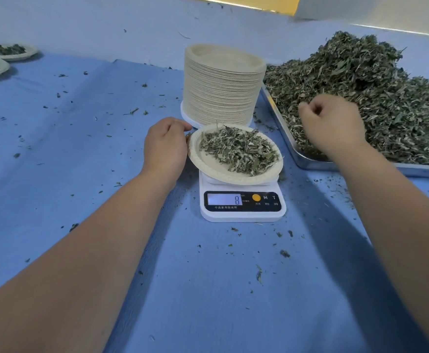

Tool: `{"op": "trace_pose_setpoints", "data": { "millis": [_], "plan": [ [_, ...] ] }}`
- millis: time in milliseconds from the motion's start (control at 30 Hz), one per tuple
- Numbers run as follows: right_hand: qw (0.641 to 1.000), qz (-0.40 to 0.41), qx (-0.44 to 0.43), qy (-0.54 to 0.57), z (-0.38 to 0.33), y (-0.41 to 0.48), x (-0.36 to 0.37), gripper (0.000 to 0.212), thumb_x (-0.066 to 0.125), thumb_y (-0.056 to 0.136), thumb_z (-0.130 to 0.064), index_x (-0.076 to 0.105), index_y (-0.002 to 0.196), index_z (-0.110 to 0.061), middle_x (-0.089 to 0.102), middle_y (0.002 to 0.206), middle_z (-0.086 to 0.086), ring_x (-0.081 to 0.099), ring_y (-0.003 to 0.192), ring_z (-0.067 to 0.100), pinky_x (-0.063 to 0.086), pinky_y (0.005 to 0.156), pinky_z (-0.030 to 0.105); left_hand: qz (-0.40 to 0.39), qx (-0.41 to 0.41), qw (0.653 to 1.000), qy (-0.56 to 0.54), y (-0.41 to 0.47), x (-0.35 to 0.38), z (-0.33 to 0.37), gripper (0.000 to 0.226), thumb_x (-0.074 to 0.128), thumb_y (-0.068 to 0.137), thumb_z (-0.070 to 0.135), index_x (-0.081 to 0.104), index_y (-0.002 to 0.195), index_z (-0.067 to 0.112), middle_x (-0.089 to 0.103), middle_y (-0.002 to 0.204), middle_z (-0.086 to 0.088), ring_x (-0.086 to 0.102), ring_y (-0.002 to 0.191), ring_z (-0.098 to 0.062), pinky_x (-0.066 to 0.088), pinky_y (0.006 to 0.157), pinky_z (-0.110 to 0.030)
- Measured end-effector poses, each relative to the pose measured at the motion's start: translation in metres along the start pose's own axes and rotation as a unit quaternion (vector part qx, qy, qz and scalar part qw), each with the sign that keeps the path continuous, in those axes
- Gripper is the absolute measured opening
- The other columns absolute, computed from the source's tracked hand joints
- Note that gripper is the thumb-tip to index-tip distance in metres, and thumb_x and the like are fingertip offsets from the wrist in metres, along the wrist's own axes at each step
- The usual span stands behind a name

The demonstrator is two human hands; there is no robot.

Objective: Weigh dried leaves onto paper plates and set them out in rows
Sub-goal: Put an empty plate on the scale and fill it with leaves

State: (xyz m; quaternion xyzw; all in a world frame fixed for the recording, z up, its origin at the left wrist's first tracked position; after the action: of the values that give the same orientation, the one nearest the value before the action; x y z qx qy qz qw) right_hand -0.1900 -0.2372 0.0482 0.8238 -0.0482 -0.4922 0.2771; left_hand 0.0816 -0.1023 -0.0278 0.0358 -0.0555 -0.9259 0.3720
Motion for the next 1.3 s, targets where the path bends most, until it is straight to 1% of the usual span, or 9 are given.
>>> {"op": "trace_pose_setpoints", "data": {
  "millis": [100, 200, 400, 500, 667, 767, 933, 1133, 1300],
  "plan": [
    [0.997, -0.073, 0.010, -0.017, 0.012, -0.010, 0.011, 0.028, 0.049, 0.099, -0.039, 0.063, 0.088, -0.018, 0.062, 0.074, 0.000, 0.060, 0.074, 0.029, 0.050, 0.070, 0.037, -0.004, -0.001, 1.000, -0.001, 0.002, 0.000, -0.001, 0.034, 0.046, 0.081, 0.027, 0.071, 0.060, 0.037, 0.070, 0.074, 0.009, 0.067, 0.082, -0.023, 0.051, 0.073, -0.040],
    [0.999, -0.028, -0.025, 0.000, 0.009, -0.023, 0.006, 0.022, 0.046, 0.100, -0.033, 0.063, 0.095, -0.021, 0.059, 0.076, -0.007, 0.055, 0.070, 0.024, 0.051, 0.080, 0.045, -0.003, -0.002, 1.000, 0.006, 0.004, 0.001, -0.002, 0.031, 0.046, 0.080, 0.028, 0.071, 0.062, 0.036, 0.072, 0.082, 0.003, 0.070, 0.090, -0.028, 0.052, 0.076, -0.041],
    [0.989, -0.028, -0.118, 0.084, -0.027, -0.061, -0.009, 0.019, 0.052, 0.101, -0.032, 0.067, 0.107, -0.023, 0.067, 0.099, -0.009, 0.044, 0.062, -0.002, 0.039, 0.071, 0.030, -0.005, -0.004, 1.000, 0.010, 0.004, 0.002, -0.004, 0.027, 0.046, 0.078, 0.030, 0.072, 0.071, 0.029, 0.076, 0.093, -0.001, 0.070, 0.098, -0.031, 0.054, 0.082, -0.048],
    [0.979, -0.077, -0.146, 0.119, -0.046, -0.071, -0.007, 0.025, 0.052, 0.102, -0.039, 0.066, 0.119, -0.026, 0.064, 0.101, -0.016, 0.055, 0.086, 0.006, 0.040, 0.076, 0.027, -0.007, -0.002, 1.000, 0.007, 0.002, 0.003, -0.004, 0.027, 0.045, 0.076, 0.031, 0.072, 0.071, 0.028, 0.076, 0.094, -0.002, 0.068, 0.091, -0.026, 0.048, 0.076, -0.039],
    [0.961, -0.172, -0.208, 0.065, -0.073, -0.067, 0.001, 0.054, 0.041, 0.098, -0.066, 0.047, 0.143, -0.036, 0.059, 0.128, -0.008, 0.051, 0.091, -0.008, 0.043, 0.086, 0.032, -0.010, -0.007, 1.000, 0.015, 0.000, 0.003, -0.003, 0.029, 0.044, 0.078, 0.029, 0.073, 0.074, 0.025, 0.077, 0.094, -0.003, 0.069, 0.092, -0.029, 0.052, 0.079, -0.044],
    [0.952, -0.197, -0.233, 0.035, -0.083, -0.066, 0.008, 0.053, 0.051, 0.095, -0.065, 0.055, 0.138, -0.034, 0.064, 0.127, -0.004, 0.058, 0.102, 0.011, 0.046, 0.089, 0.031, -0.009, -0.006, 1.000, 0.020, 0.001, 0.002, -0.003, 0.030, 0.044, 0.079, 0.027, 0.073, 0.076, 0.024, 0.077, 0.094, -0.001, 0.070, 0.098, -0.029, 0.056, 0.086, -0.048],
    [0.963, -0.124, -0.210, 0.119, -0.087, -0.061, 0.006, 0.014, 0.067, 0.096, -0.034, 0.076, 0.103, -0.026, 0.074, 0.092, -0.008, 0.064, 0.083, 0.007, 0.048, 0.080, 0.019, -0.013, -0.006, 1.000, 0.014, 0.002, 0.003, -0.005, 0.029, 0.044, 0.079, 0.027, 0.072, 0.073, 0.026, 0.077, 0.095, -0.002, 0.067, 0.088, -0.025, 0.049, 0.078, -0.041],
    [0.958, -0.034, -0.130, 0.254, -0.086, -0.057, -0.007, 0.009, 0.072, 0.092, -0.035, 0.078, 0.097, -0.031, 0.073, 0.088, -0.018, 0.067, 0.081, 0.007, 0.054, 0.079, 0.027, -0.015, -0.008, 1.000, 0.014, 0.002, 0.002, -0.005, 0.032, 0.044, 0.079, 0.027, 0.072, 0.065, 0.032, 0.077, 0.092, 0.000, 0.065, 0.084, -0.020, 0.048, 0.076, -0.038],
    [0.953, 0.021, -0.115, 0.280, -0.080, -0.052, -0.011, 0.013, 0.072, 0.092, -0.035, 0.078, 0.101, -0.028, 0.072, 0.087, -0.021, 0.065, 0.077, -0.003, 0.051, 0.073, 0.019, -0.013, -0.005, 1.000, 0.017, 0.001, 0.001, -0.003, 0.032, 0.044, 0.079, 0.026, 0.072, 0.065, 0.031, 0.077, 0.092, 0.000, 0.069, 0.089, -0.025, 0.052, 0.079, -0.042]
  ]
}}
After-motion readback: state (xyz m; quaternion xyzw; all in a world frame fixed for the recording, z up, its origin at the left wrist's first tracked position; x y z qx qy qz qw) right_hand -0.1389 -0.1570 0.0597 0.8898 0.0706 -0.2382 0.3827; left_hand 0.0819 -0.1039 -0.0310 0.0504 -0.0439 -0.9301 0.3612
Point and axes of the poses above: each hand's wrist, its own y-axis towards the middle knuckle, its own x-axis out of the palm, z = x × y, the point moved 4 cm from there along y, towards the middle knuckle
